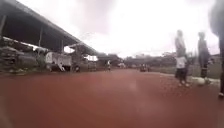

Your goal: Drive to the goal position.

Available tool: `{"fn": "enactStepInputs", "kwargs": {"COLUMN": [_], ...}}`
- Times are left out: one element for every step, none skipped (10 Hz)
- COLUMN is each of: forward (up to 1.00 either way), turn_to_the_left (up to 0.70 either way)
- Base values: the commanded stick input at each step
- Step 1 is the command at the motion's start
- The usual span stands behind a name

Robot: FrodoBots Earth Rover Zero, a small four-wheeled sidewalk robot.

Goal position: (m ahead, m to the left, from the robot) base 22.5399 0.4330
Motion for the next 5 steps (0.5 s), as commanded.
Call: {"fn": "enactStepInputs", "kwargs": {"forward": [0.5, 0.5, 0.5, 0.5, 0.5], "turn_to_the_left": [0.02, 0.02, 0.02, 0.02, 0.02]}}
